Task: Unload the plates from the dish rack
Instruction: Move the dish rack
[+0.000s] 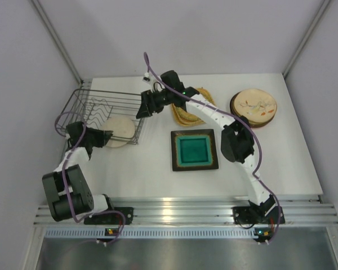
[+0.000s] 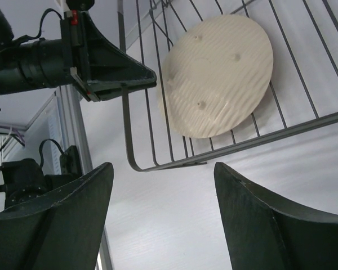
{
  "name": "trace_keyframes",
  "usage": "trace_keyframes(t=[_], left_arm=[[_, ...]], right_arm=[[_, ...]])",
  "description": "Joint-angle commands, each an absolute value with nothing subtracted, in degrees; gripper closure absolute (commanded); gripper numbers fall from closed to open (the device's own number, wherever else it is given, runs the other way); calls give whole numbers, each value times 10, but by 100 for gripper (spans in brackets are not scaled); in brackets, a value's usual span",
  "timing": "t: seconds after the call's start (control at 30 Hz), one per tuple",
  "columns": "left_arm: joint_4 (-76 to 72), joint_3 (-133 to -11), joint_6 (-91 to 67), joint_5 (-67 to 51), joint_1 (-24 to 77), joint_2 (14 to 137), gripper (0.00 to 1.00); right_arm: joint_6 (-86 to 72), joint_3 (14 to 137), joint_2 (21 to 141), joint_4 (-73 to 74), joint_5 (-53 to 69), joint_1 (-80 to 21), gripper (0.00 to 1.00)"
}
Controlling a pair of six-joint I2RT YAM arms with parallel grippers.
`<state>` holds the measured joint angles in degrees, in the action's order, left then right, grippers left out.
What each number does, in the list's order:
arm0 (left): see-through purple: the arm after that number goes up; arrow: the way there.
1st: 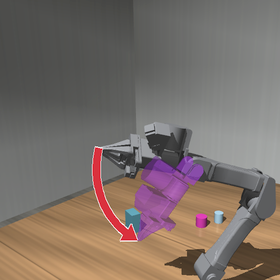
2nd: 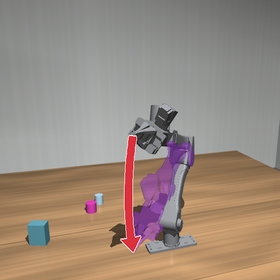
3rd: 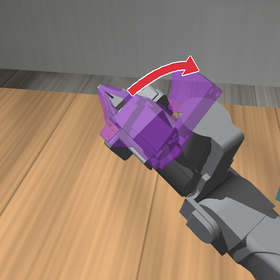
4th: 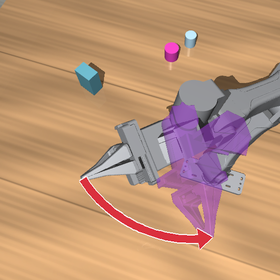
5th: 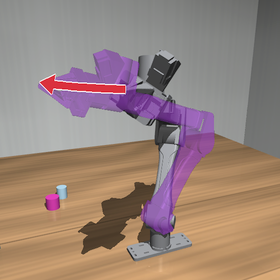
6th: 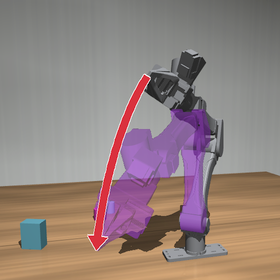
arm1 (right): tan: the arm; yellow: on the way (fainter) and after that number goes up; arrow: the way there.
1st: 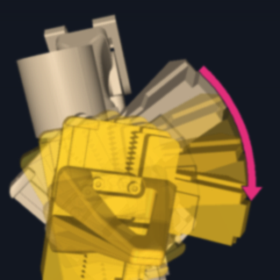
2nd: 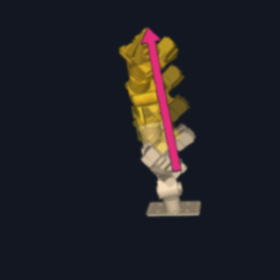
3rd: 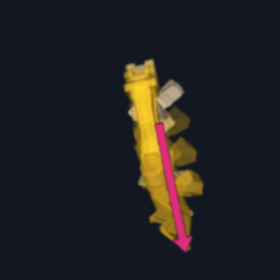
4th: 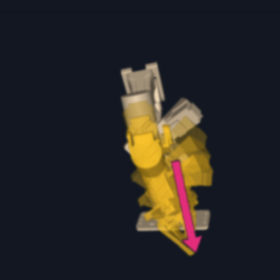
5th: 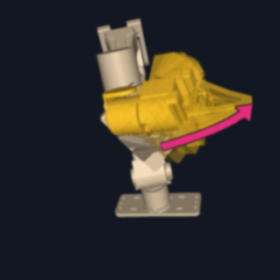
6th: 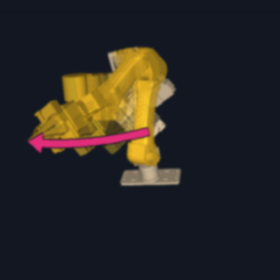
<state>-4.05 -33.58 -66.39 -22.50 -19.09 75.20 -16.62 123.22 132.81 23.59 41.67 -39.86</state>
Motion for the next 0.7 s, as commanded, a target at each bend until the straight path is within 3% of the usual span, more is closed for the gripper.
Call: trace_keyframes(t=[0.0,0.3,0.67], left_arm=[[-22,-425,-462,-326,-185,769,100],[113,-567,-295,-382,-177,805,100],[126,-628,-253,-373,-164,852,100]], right_arm=[[-179,1274,1297,196,419,-397,28],[-210,1242,1281,156,402,-388,28],[-214,1193,1251,133,406,-378,28]])
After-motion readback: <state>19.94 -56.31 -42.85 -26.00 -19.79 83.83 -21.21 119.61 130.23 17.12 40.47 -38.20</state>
